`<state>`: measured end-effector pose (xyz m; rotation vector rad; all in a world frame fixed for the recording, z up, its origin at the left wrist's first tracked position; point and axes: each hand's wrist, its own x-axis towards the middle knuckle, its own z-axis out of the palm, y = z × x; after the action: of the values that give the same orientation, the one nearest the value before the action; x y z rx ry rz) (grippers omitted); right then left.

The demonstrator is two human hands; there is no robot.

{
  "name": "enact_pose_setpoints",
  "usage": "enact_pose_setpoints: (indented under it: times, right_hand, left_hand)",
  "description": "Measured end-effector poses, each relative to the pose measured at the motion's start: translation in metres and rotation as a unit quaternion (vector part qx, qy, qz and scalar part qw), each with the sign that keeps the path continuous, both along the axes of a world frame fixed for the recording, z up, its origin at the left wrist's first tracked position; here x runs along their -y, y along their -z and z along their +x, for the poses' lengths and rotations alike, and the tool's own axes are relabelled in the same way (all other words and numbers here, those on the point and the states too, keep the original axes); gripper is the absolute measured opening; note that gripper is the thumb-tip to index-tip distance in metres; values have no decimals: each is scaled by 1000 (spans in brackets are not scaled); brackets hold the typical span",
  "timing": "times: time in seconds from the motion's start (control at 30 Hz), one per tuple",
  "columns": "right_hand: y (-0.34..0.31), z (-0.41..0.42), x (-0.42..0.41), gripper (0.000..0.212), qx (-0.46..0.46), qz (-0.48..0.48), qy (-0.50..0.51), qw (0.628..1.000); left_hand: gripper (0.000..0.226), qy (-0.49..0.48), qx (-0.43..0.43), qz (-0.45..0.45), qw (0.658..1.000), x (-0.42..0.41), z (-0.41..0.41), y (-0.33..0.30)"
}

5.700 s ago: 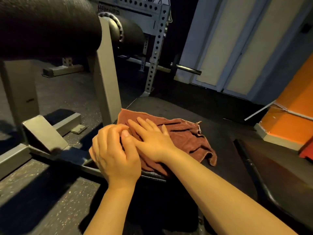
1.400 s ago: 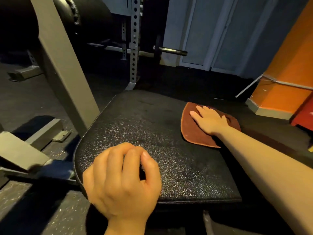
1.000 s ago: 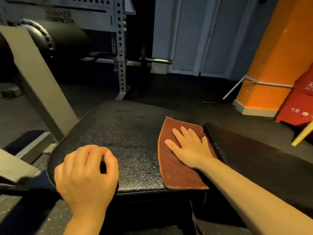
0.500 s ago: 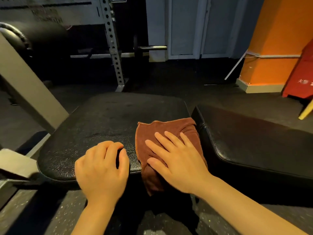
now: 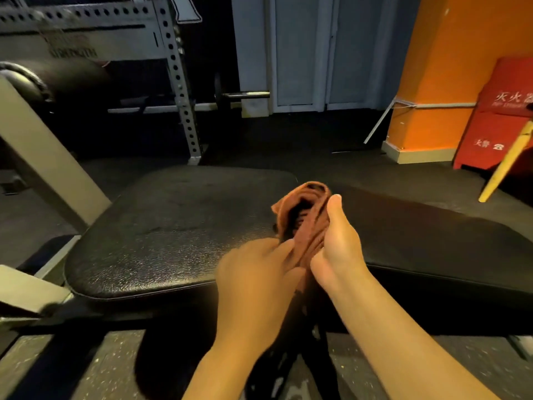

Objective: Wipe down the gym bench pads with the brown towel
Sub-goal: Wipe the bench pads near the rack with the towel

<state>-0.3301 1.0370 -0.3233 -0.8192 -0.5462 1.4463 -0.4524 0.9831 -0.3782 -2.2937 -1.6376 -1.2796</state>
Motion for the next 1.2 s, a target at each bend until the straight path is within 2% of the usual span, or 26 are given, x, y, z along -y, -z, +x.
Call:
enact_pose_setpoints:
  times: [0.1,0.23,0.33,0.47,0.57,0.63,0.7,0.73,0.77,0.8,0.83,0.87,0.93,1.0,1.13,1.2]
  right_hand:
    - [-19,26,14,56,-111,-20,54,992]
    - [-31,60,36,55,-183,-4,90,979]
    - [-33,85,50,54,-197,38,148,968]
    - [-42,113,60,54,-155,111,227,955]
    - [-56,120,56,49,-51,171,247,953]
    - [-53,118,38,45,119,196,237,944]
    - [-33,109,14,46,348,146,160,912]
    - [-14,104,1,48,506,105,75,853]
    - [11,102,-10,51,653,71,-24,754]
    - [35,103,-19,56,759,52,-87,644]
    - [50,101,-22,62,816,52,-107,566]
    - [57,99,-24,67,836,52,-105,537]
    - [59,96,-28,68,839,54,-87,534]
    - [56,92,-34,65,844,40,-83,528]
    - [51,88,-62,63,830,-13,-122,544]
    - [44,90,-85,64,821,-42,-148,550]
  left_hand:
    - [35,108,146,-47,982,-1,46,-22]
    - [33,150,299,-117,935,-1,88,-49]
    - [19,203,267,-144,931,-4,109,-63]
    - [13,258,230,-153,926,-2,139,-77]
    - [2,249,194,-101,944,-1,145,-80]
    - [4,203,162,-66,963,-1,136,-73]
    - [5,132,98,-40,986,-4,117,-54]
    - [8,90,42,-32,995,-6,104,-42]
    - [10,48,-18,-25,998,-7,89,-27]
    - [13,14,-59,-16,998,-8,74,-14]
    - [15,-9,-81,3,997,-8,60,-3]
    - [15,-24,-92,33,995,-10,47,4]
    - [11,-40,-108,106,988,-17,31,3]
    - [13,-58,-129,139,980,-30,22,-2]
    - [43,-127,-191,65,971,-54,18,-1]
    - [50,-130,-216,27,967,-55,21,4]
